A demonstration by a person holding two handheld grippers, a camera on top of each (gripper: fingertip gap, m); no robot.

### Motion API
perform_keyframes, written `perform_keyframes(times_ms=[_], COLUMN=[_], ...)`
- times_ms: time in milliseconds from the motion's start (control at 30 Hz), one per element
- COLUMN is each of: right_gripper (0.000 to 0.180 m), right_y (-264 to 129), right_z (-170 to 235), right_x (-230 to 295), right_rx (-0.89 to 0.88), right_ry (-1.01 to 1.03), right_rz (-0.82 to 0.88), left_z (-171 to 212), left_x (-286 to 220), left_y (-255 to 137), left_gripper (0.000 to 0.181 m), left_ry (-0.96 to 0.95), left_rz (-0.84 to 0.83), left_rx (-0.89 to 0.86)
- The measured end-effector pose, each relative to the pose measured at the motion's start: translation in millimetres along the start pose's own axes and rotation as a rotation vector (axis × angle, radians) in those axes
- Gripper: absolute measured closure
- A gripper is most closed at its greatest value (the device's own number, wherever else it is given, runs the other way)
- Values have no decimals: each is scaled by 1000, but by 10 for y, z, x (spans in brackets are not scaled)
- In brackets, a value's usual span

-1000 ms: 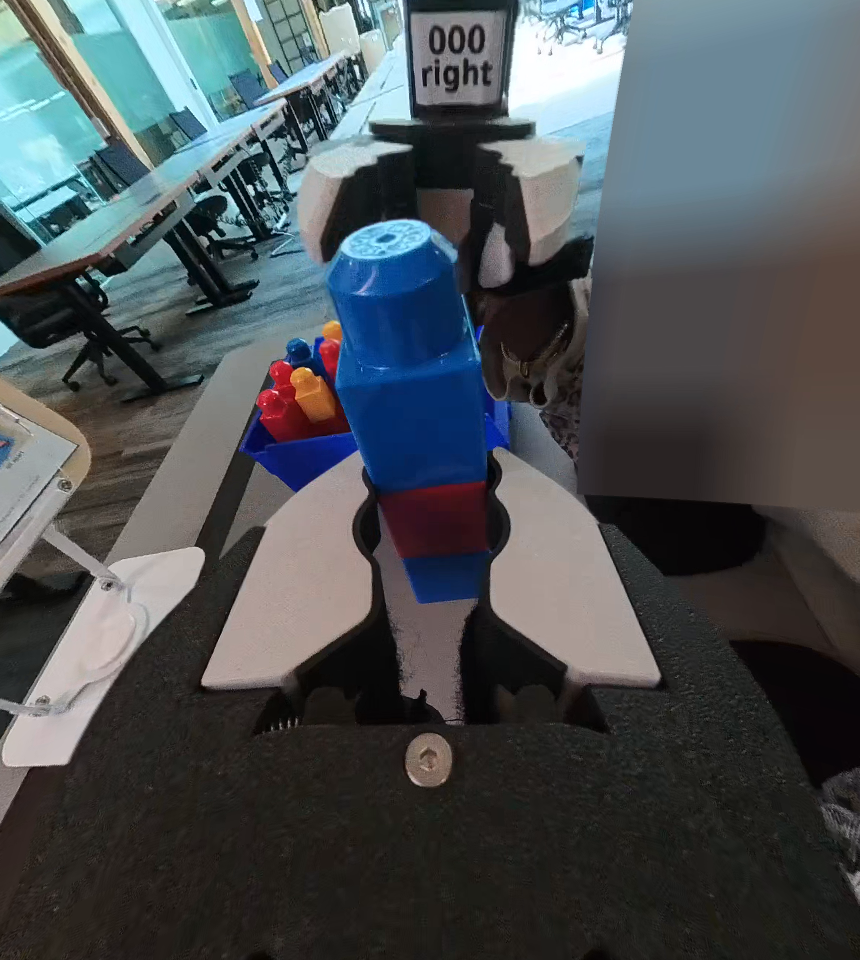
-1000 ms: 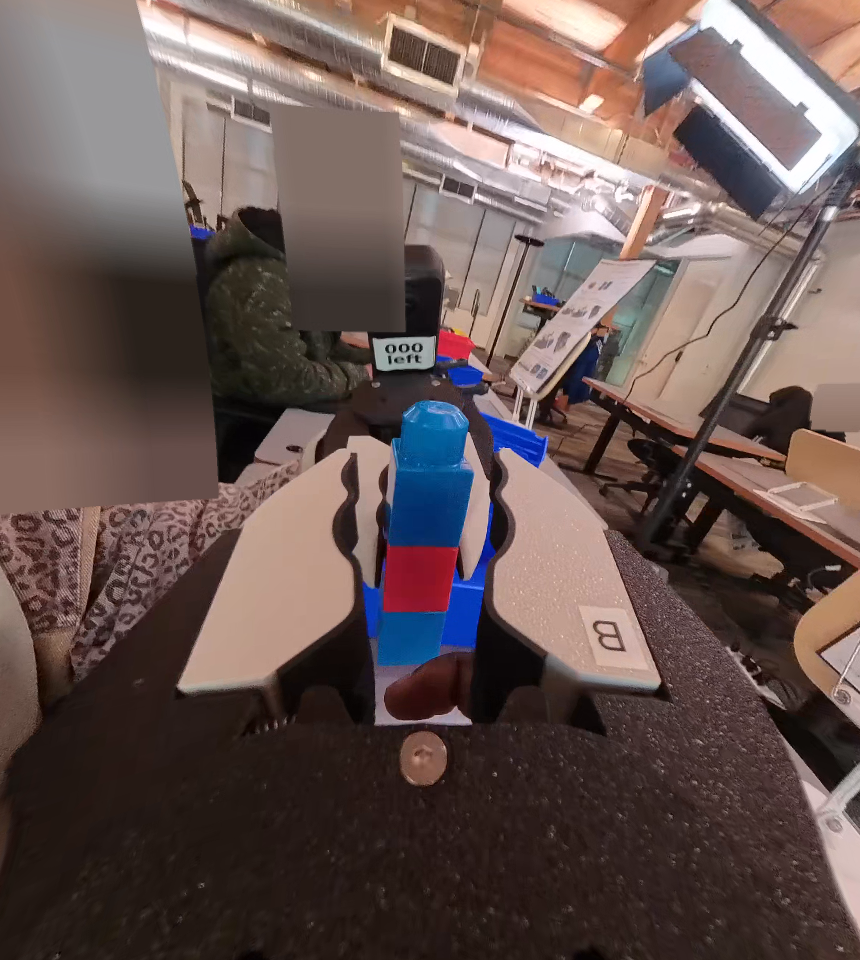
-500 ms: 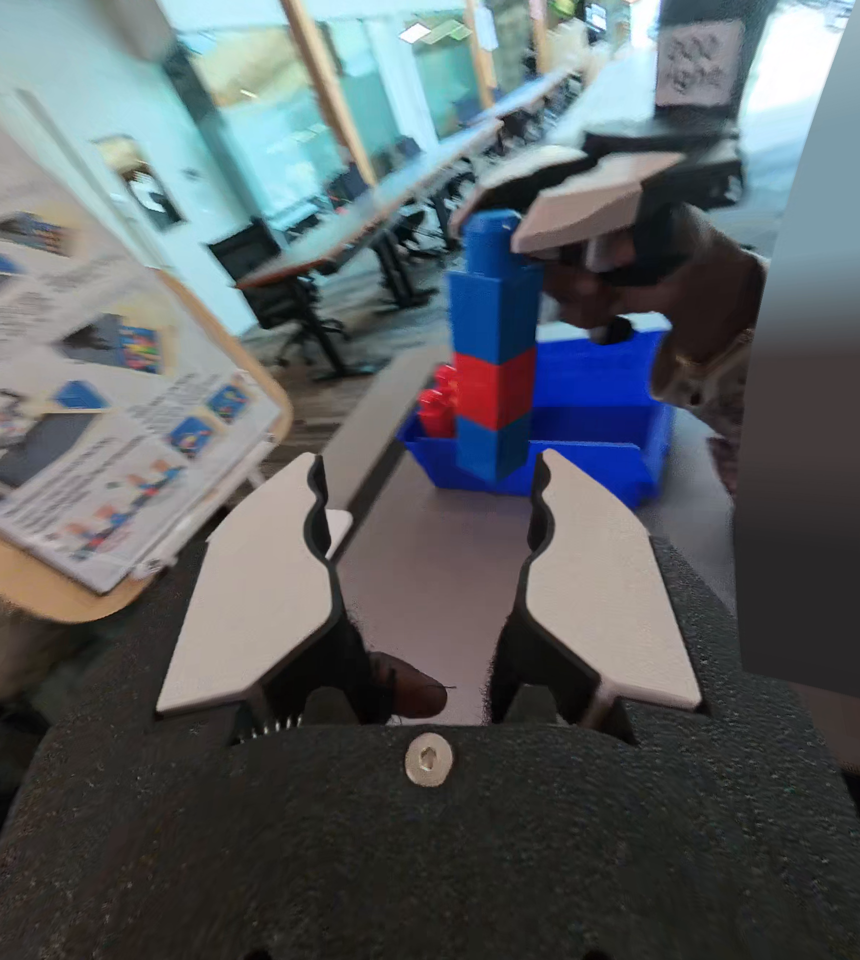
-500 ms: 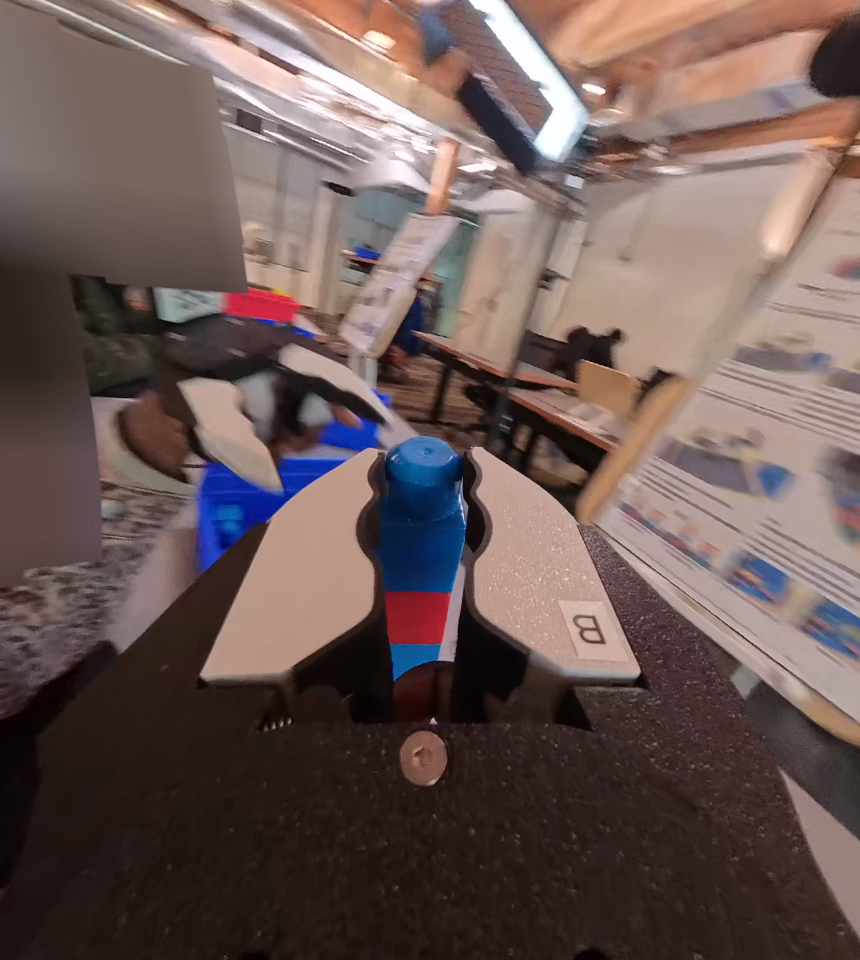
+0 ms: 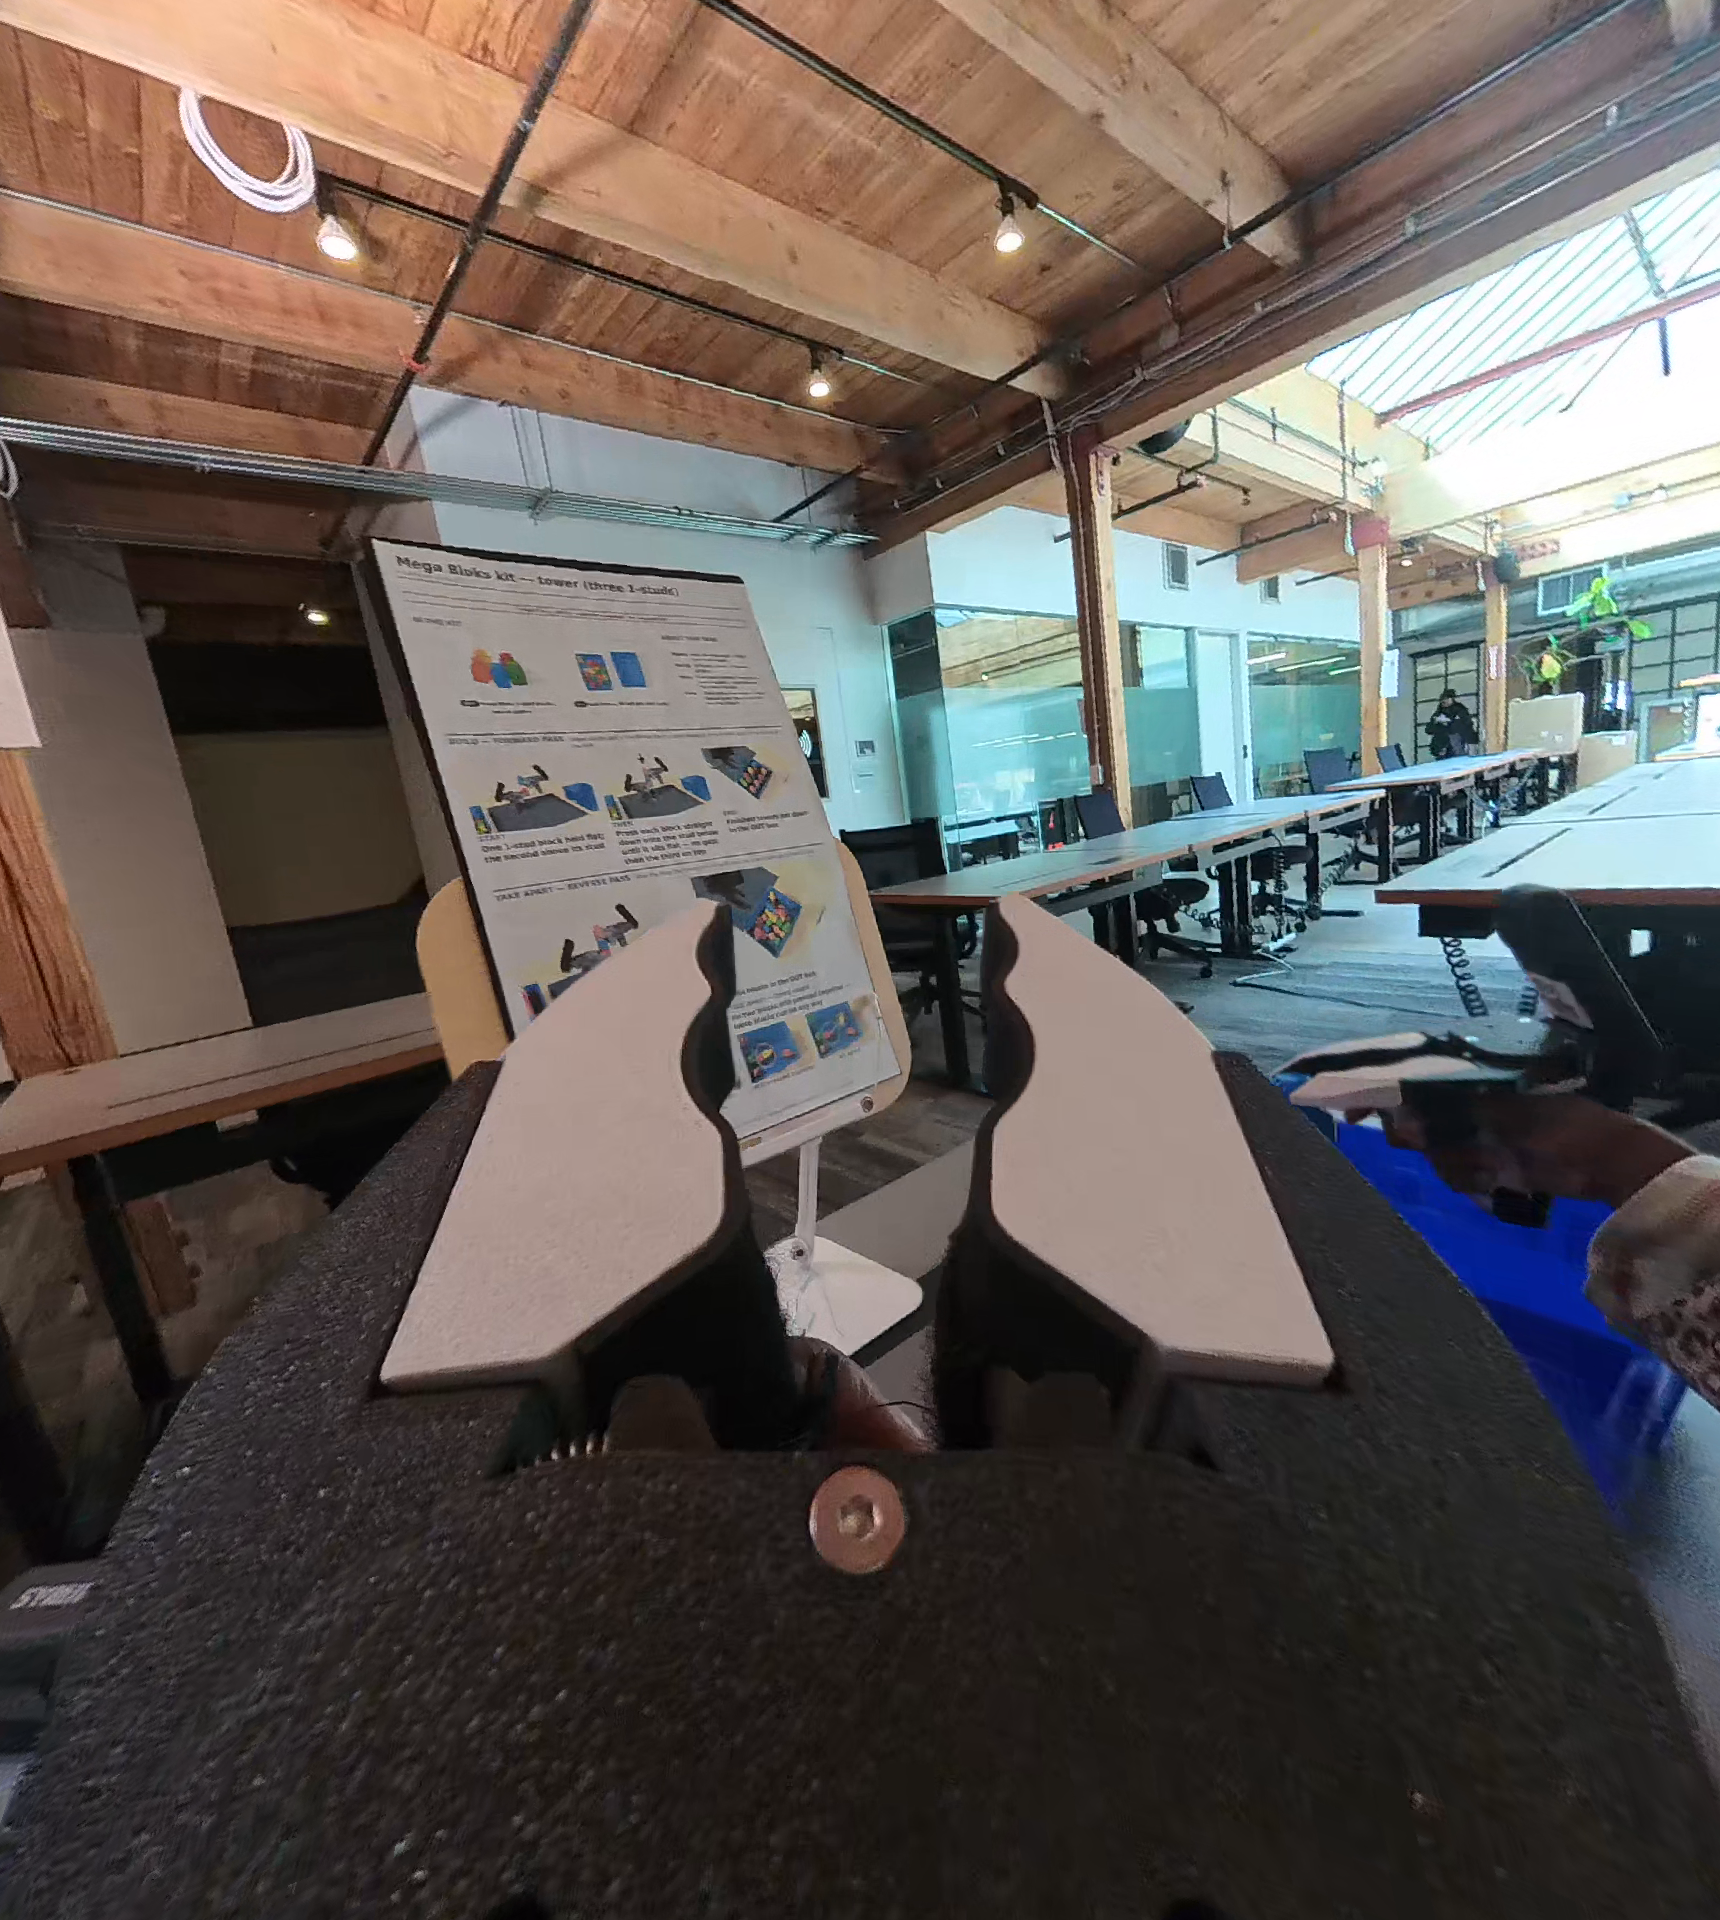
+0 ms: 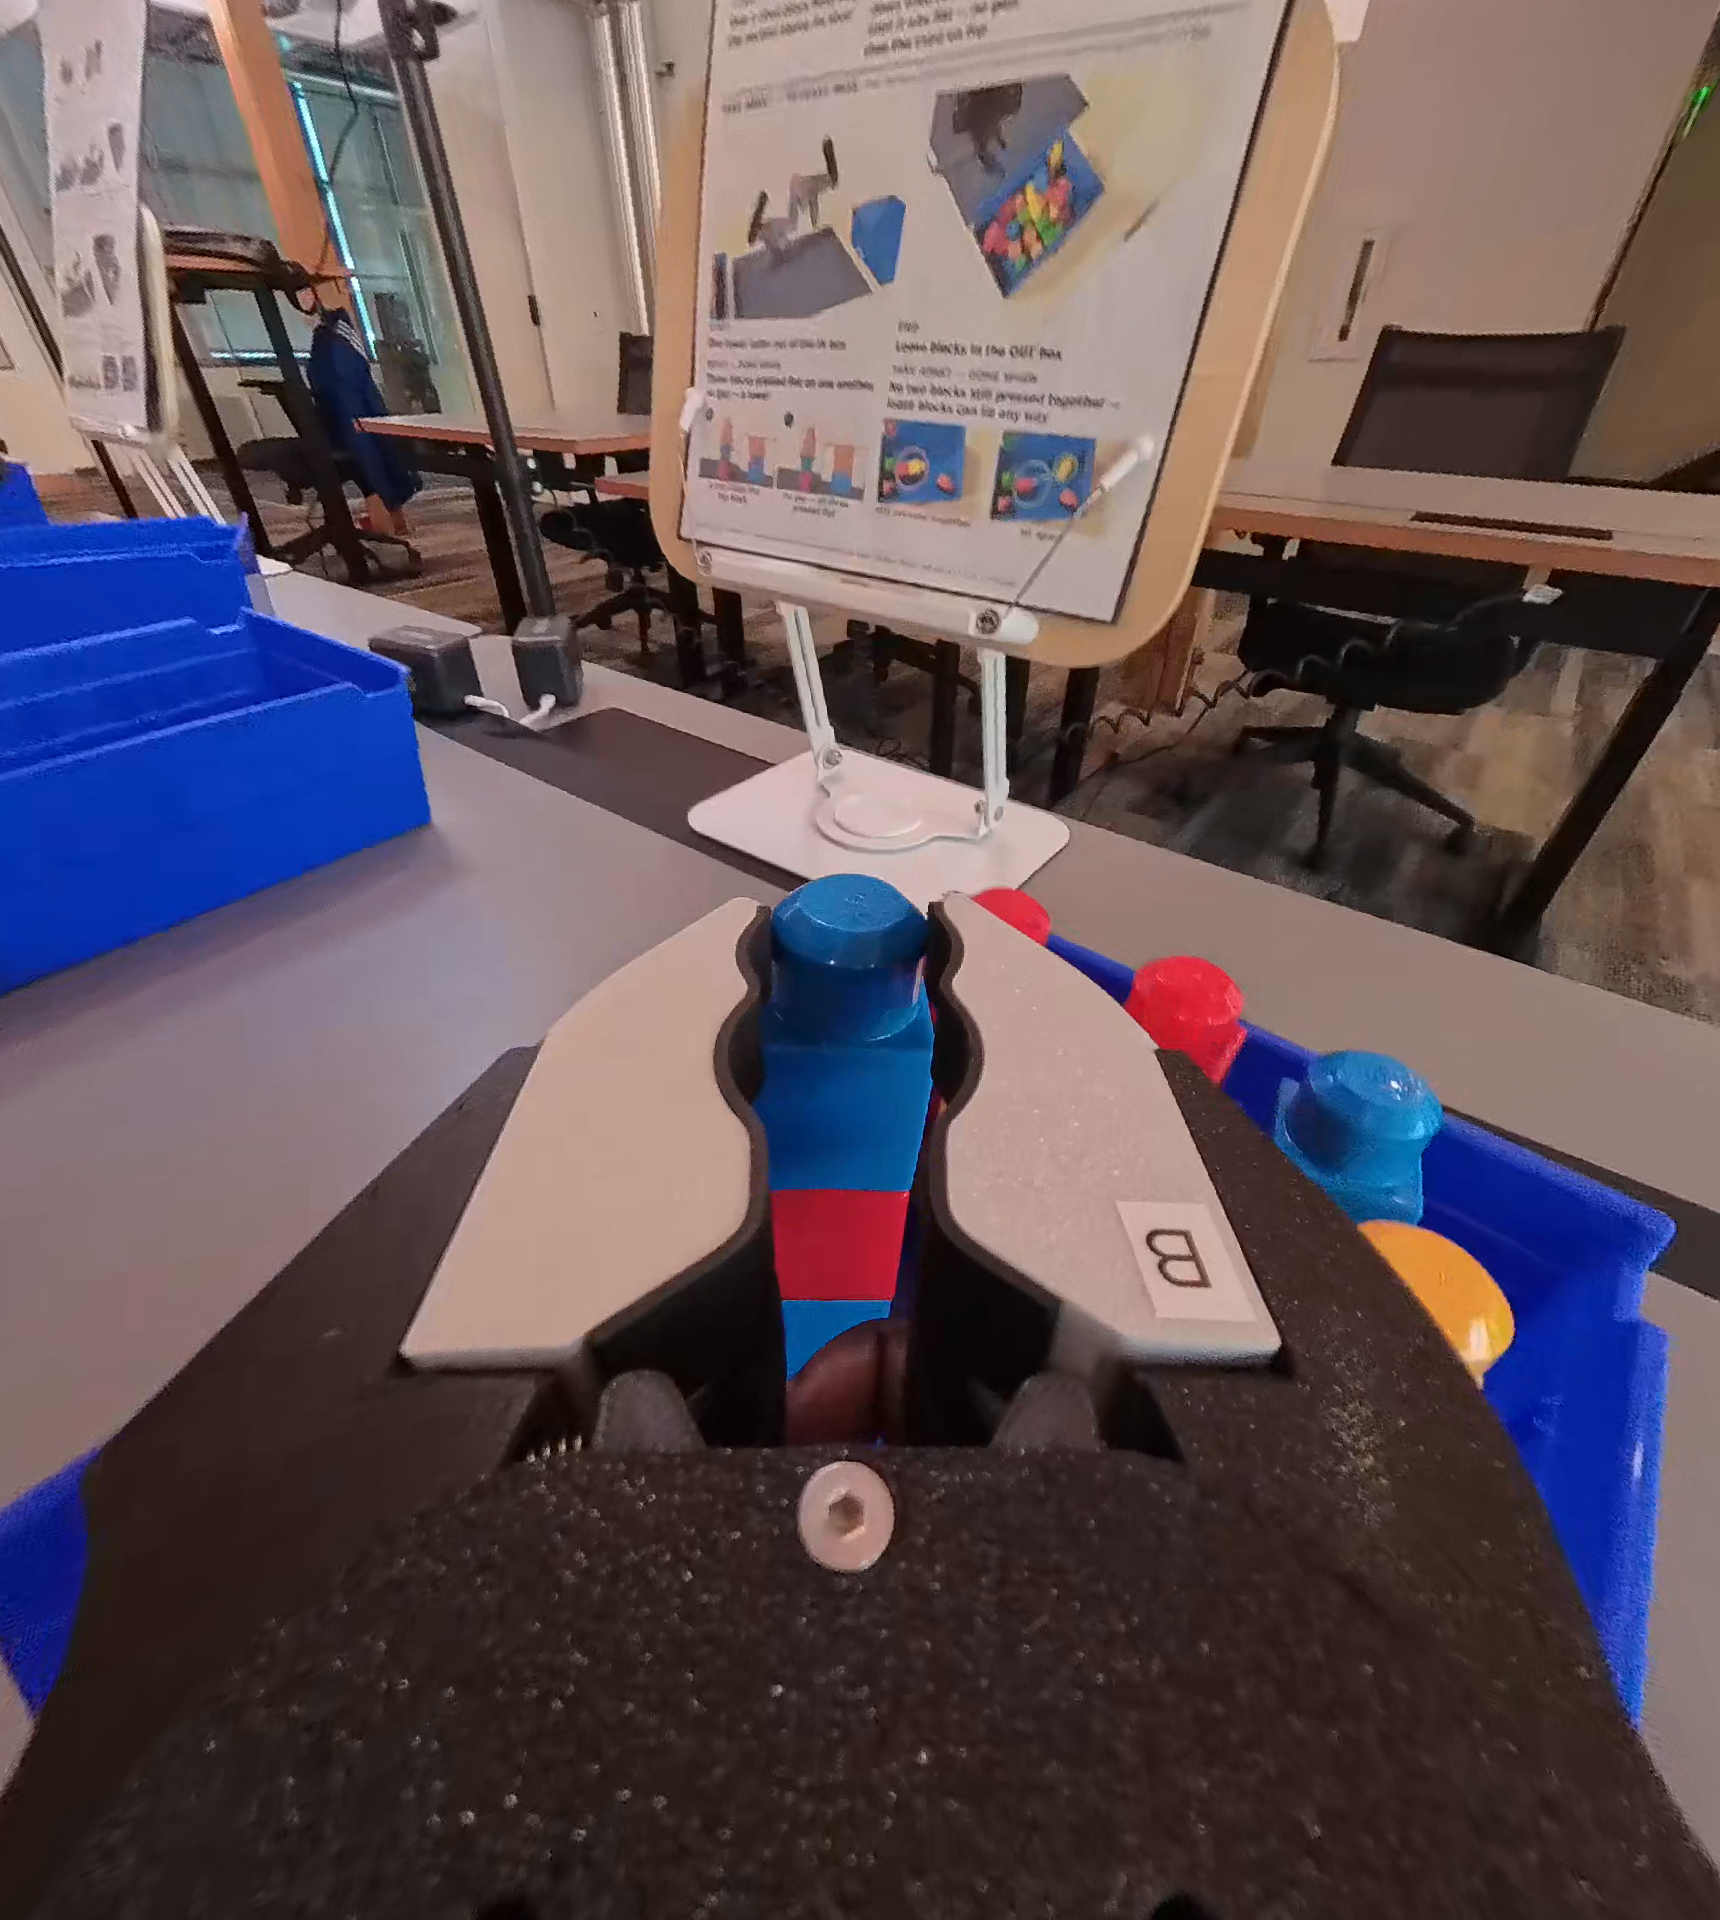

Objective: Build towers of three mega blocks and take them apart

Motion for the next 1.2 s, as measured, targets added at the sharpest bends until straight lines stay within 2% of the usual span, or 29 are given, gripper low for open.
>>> perform_keyframes(times_ms=[33,367,800,1033,1200], right_gripper=[152,152,151,142,125], right_y=[5,114,137,75,56], right_z=[49,369,482,301,107], right_x=[-19,-47,-91,-90,-41], right_rx=[2,90,134,61,14], right_ry=[-9,-73,-52,-52,-52], right_rz=[4,-3,19,35,34], left_z=[-7,-27,22,159,374], left_x=[12,22,144,250,435], left_y=[-17,-58,-150,-200,-314], left_gripper=[136,139,139,139,138], left_ry=[3,36,62,115,151], left_rz=[-6,-14,-71,-141,-261], left_rx=[-3,-3,65,197,399])
Point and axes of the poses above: each gripper's, where its closed fingertips meet, y out along the fingers, z out of its underside, x = y × z across the jaws, the point moved 3 cm from there along -y, back along the fingers, and after that the axes turned 4 degrees about -y, right-handed, at the moved point
